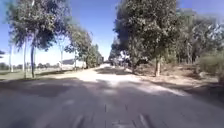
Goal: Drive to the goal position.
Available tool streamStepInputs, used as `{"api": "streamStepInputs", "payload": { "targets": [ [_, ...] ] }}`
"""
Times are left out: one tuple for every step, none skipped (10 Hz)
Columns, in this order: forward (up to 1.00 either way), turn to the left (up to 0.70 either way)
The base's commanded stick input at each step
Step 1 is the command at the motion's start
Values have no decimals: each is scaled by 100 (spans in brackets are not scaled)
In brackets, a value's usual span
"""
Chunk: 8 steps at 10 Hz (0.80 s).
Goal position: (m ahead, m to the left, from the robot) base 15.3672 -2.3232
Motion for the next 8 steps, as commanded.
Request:
{"api": "streamStepInputs", "payload": {
  "targets": [
    [100, 0],
    [100, 0],
    [100, 0],
    [100, 0],
    [100, 0],
    [100, 0],
    [100, 0],
    [100, 0]
  ]
}}
